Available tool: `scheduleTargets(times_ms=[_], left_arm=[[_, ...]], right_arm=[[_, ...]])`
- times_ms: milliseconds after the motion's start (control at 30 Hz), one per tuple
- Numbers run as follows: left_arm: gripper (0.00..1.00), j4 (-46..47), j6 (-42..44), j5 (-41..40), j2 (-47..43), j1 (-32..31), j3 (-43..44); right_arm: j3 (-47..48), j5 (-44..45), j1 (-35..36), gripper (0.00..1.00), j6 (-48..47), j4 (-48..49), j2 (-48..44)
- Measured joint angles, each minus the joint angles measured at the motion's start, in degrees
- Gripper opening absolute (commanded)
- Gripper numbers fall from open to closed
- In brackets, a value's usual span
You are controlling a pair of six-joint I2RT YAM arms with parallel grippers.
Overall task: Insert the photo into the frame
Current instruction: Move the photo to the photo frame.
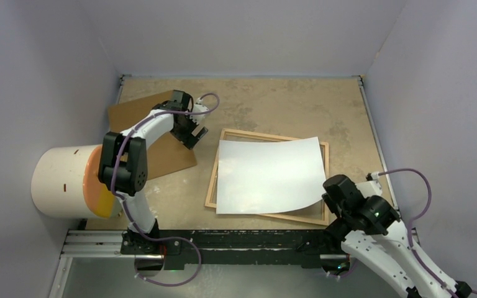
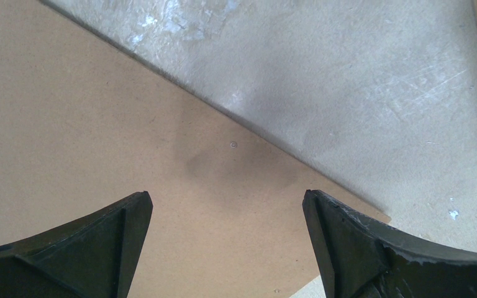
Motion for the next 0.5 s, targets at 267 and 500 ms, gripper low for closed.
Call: scheduleTargets(times_ms=[267,500], left_arm=[[1.00,-0.24,-0.24,1.70,3.52,-4.59,4.07],[1.00,-0.76,-0.76,5.55,4.44,-8.59,4.37]], right_arm=[[-2.21,-0.24,0.00,0.00,3.10,3.78,1.57],[-2.08,1.11,0.00,0.00,4.81,7.98,7.54]])
